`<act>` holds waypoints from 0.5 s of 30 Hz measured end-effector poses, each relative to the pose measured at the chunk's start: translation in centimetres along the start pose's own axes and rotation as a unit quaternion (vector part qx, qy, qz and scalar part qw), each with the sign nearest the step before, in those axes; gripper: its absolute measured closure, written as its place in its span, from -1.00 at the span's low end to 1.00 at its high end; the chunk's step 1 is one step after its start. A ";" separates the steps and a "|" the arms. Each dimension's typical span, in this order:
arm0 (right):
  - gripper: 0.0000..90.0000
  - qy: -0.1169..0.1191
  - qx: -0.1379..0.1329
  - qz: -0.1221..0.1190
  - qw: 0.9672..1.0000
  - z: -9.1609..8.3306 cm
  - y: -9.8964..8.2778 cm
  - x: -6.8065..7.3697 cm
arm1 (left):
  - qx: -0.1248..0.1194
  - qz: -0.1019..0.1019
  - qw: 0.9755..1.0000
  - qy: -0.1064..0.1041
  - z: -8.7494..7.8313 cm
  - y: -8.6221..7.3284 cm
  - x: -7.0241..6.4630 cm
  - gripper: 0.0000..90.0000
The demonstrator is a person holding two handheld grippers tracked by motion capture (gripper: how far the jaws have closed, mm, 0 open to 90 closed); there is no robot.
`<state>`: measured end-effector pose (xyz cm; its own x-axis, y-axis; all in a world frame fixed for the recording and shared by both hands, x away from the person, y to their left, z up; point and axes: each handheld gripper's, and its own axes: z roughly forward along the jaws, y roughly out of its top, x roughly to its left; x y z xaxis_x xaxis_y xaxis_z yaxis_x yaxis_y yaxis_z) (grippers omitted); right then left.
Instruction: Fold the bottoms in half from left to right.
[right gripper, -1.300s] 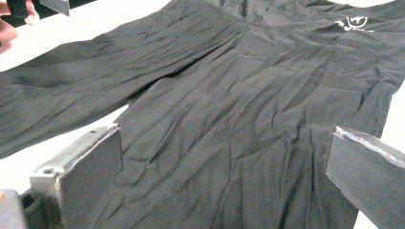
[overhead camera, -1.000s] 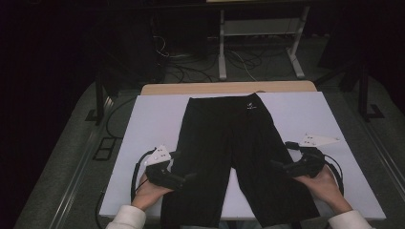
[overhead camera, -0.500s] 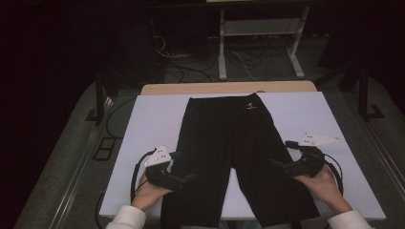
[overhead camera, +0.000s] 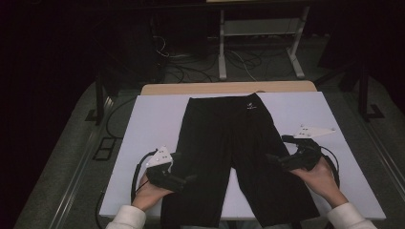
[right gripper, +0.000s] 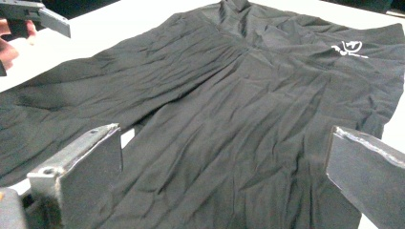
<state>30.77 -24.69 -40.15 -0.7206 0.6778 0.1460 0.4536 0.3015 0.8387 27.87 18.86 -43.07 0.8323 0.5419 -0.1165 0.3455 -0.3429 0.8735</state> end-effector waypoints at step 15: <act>-1.00 0.012 0.013 -0.014 1.000 0.8 2.4 0.3 | -0.001 0.000 1.000 0.000 0.0 0.0 0.0 -1.00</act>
<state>32.05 -23.19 -38.53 -0.7448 0.6533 0.1360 0.4469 0.3368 0.8288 27.84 18.90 -43.06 0.8319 0.5425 -0.1171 0.3453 -0.3409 0.8744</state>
